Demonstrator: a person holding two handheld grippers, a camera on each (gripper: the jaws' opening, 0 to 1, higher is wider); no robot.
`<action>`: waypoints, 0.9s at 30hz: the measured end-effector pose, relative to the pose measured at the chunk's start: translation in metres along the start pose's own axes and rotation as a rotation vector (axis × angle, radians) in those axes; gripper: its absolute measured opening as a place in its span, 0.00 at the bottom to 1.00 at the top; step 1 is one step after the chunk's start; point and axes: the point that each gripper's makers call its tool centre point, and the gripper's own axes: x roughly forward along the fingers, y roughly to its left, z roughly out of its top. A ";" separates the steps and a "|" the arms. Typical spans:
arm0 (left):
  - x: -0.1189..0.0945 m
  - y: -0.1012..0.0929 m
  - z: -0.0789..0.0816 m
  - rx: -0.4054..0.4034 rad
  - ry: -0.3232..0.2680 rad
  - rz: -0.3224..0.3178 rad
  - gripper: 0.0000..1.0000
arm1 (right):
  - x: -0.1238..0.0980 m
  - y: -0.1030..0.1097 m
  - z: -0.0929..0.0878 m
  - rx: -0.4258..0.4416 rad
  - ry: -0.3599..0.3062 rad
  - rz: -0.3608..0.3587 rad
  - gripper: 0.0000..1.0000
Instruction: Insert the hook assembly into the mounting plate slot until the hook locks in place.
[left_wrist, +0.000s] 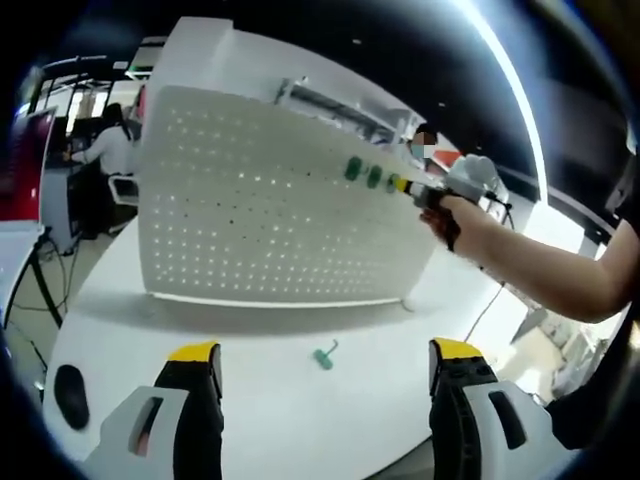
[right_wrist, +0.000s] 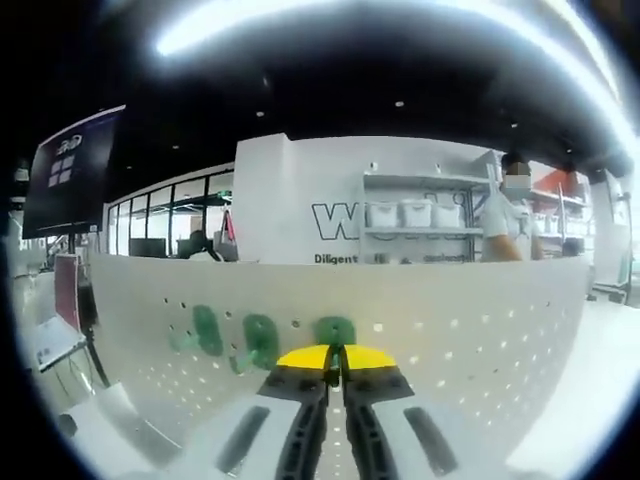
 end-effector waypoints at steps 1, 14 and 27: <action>0.000 0.001 0.000 -0.001 0.001 0.001 0.86 | 0.000 0.000 0.000 0.002 -0.001 -0.002 0.02; 0.000 0.001 -0.002 0.001 0.004 0.004 0.86 | -0.002 -0.002 -0.007 0.052 0.019 -0.013 0.17; -0.001 -0.006 -0.002 0.023 0.012 -0.007 0.88 | -0.020 -0.002 0.007 0.093 0.001 0.024 0.23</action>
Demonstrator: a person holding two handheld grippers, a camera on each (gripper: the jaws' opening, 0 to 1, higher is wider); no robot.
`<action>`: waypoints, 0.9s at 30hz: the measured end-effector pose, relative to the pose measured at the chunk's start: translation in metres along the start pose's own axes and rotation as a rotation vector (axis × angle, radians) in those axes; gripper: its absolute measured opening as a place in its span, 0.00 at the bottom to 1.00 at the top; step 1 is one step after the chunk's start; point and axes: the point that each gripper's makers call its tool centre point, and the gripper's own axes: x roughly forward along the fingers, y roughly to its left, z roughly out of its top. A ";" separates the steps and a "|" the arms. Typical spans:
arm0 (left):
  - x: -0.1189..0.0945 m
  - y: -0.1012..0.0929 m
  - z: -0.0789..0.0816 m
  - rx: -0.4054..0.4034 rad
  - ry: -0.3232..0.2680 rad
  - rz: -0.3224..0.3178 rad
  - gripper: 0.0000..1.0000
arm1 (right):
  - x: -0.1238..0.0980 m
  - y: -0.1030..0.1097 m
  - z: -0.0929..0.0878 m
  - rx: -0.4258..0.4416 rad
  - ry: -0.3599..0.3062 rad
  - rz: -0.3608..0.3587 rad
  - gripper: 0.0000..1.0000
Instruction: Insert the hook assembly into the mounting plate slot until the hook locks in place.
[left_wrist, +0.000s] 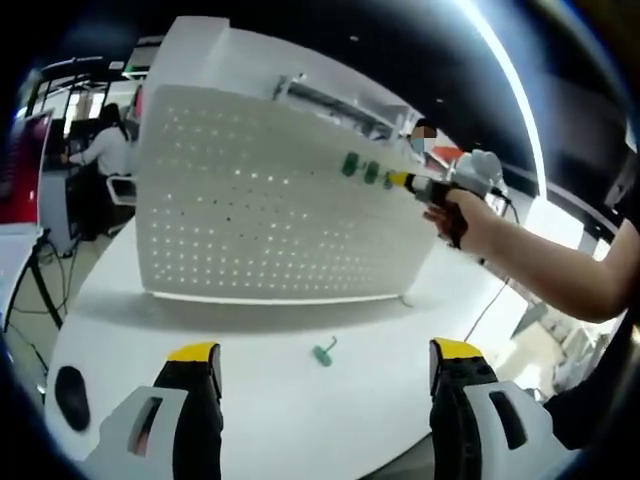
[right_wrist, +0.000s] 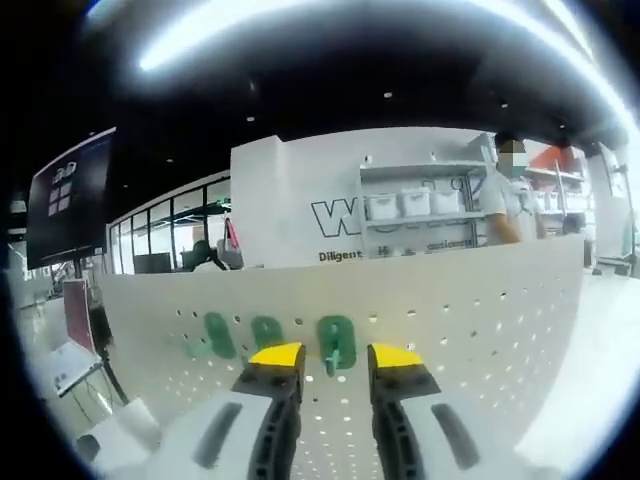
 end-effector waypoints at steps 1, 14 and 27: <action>0.000 0.000 0.001 0.003 -0.001 -0.001 0.88 | -0.003 0.000 0.002 -0.003 -0.003 0.002 0.23; 0.000 -0.013 -0.004 0.020 0.018 -0.021 0.88 | -0.039 -0.011 -0.030 0.006 0.064 0.049 0.26; -0.001 -0.019 -0.005 0.042 0.029 -0.026 0.88 | -0.070 -0.004 -0.049 -0.036 0.135 0.150 0.28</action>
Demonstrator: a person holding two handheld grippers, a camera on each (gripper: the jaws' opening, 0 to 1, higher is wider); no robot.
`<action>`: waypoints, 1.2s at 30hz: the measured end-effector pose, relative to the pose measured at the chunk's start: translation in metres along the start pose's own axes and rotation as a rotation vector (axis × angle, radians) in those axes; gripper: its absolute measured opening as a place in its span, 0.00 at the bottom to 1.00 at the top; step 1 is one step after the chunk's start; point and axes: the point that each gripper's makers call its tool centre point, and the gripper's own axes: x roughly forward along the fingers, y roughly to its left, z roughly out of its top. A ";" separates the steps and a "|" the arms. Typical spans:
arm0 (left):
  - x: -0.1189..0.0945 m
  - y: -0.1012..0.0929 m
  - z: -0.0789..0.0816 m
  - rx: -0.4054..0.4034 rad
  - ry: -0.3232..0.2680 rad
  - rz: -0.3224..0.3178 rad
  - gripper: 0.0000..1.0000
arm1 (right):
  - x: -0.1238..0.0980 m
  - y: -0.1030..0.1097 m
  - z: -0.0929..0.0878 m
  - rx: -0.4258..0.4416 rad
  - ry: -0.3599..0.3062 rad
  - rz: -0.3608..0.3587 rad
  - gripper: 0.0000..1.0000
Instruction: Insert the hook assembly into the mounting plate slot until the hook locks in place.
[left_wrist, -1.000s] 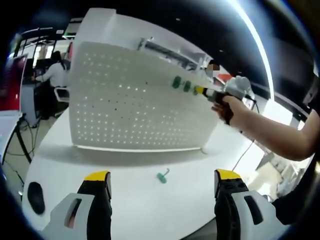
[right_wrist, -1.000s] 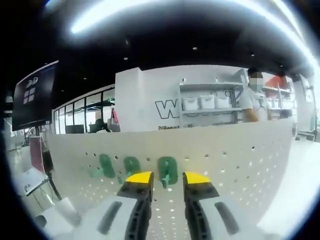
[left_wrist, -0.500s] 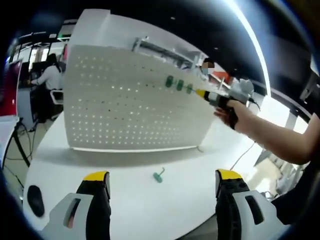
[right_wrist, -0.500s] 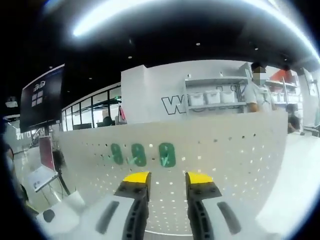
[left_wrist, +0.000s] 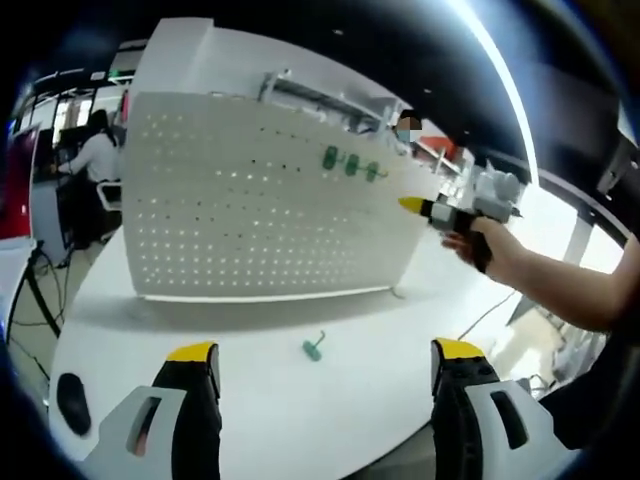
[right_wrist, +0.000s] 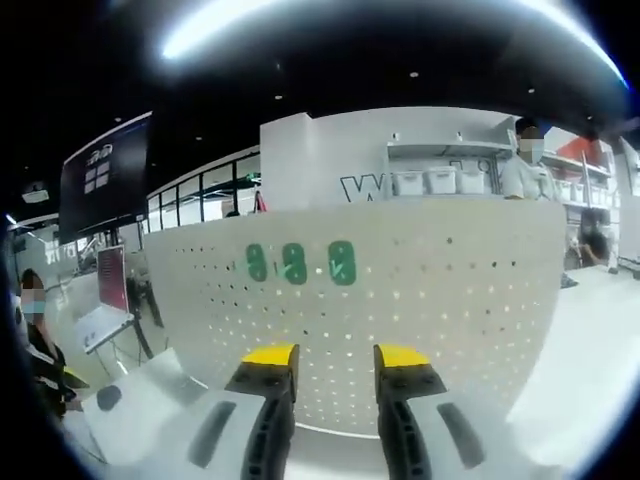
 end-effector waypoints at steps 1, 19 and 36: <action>0.000 -0.001 0.000 0.000 0.000 -0.005 0.88 | -0.002 0.003 -0.003 -0.003 0.008 0.010 0.28; 0.000 -0.012 -0.017 0.028 0.046 -0.035 0.91 | -0.041 0.041 -0.077 -0.010 0.183 0.134 0.28; 0.002 -0.018 -0.057 -0.019 0.192 -0.066 0.90 | -0.068 0.072 -0.137 0.021 0.319 0.210 0.27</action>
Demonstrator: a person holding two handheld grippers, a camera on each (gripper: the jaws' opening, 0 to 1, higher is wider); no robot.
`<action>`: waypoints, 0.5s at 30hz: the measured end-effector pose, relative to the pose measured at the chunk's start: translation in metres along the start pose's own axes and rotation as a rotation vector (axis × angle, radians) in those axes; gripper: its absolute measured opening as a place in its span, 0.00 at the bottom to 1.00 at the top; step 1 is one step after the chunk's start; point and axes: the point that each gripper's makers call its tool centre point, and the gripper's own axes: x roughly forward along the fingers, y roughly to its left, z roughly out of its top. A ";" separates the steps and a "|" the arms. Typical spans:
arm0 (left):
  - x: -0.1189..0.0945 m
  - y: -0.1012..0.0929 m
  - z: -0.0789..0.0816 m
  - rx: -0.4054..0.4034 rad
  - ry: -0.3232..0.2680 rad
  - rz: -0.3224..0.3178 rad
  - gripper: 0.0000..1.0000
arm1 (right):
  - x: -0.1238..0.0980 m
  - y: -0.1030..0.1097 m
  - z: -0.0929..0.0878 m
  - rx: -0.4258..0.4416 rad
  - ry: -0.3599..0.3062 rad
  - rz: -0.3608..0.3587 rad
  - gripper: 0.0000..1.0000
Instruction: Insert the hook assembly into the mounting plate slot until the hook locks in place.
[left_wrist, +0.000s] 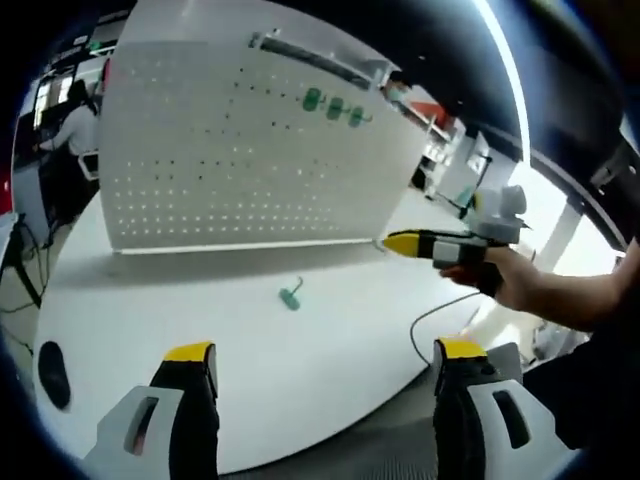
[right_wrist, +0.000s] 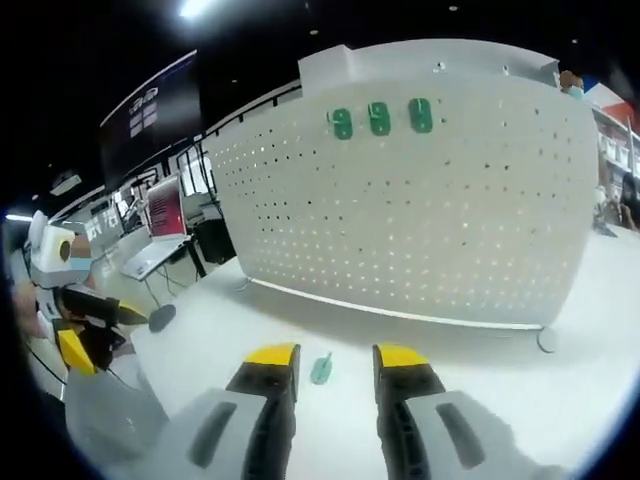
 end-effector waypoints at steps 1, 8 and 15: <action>0.000 0.000 -0.001 0.000 0.005 0.001 0.90 | 0.000 0.002 -0.002 0.003 0.006 0.005 0.27; -0.001 0.003 -0.007 -0.012 0.026 0.011 0.89 | -0.006 0.010 -0.022 0.002 0.045 0.028 0.27; -0.001 0.005 -0.012 -0.024 0.051 0.020 0.89 | -0.014 0.015 -0.043 0.020 0.080 0.041 0.27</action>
